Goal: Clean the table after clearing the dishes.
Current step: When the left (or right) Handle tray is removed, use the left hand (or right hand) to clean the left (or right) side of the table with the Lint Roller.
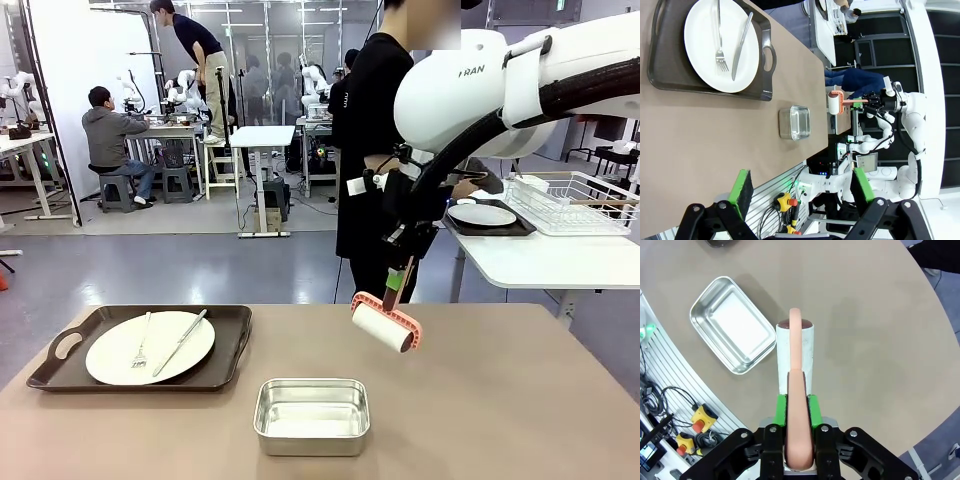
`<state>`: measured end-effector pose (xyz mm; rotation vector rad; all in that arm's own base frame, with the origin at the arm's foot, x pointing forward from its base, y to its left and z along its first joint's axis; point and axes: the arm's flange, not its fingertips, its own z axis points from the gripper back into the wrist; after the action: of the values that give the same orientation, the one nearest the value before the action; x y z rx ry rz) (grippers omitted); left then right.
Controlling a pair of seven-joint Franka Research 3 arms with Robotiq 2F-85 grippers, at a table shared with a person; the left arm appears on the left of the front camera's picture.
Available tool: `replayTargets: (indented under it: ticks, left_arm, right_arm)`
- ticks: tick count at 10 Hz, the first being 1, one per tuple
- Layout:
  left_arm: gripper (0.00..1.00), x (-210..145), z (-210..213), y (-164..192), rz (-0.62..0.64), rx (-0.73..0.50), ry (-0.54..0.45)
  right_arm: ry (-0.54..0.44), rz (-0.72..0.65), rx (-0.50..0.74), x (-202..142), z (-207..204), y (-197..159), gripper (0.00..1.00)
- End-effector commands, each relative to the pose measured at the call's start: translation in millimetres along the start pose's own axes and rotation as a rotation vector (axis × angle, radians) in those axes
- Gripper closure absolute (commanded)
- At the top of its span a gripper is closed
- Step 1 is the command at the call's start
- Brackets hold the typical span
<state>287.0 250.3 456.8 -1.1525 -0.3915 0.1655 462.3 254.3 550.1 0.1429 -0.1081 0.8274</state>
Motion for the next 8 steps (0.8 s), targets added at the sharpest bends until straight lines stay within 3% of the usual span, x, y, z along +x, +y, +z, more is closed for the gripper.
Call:
replayTargets:
  ticks: [1, 2, 5, 8]
  left_arm:
    - [0.00, 0, 2, -1, -0.003, 0.002, -0.006]
    - [0.00, 0, 2, -1, -0.003, 0.002, -0.006]
    - [0.00, 0, 2, -1, -0.003, 0.002, -0.006]
    - [0.00, 0, 2, -1, -0.003, 0.002, -0.006]
  right_arm:
    - [0.014, -0.013, -0.017, 3, 5, 3, 1.00]
    - [0.000, 0.000, 0.000, 0, 0, 0, 0.79]
    - [-0.073, -0.424, 0.094, -6, -17, -47, 0.79]
    - [-0.129, -0.646, 0.103, -10, -35, -64, 0.79]
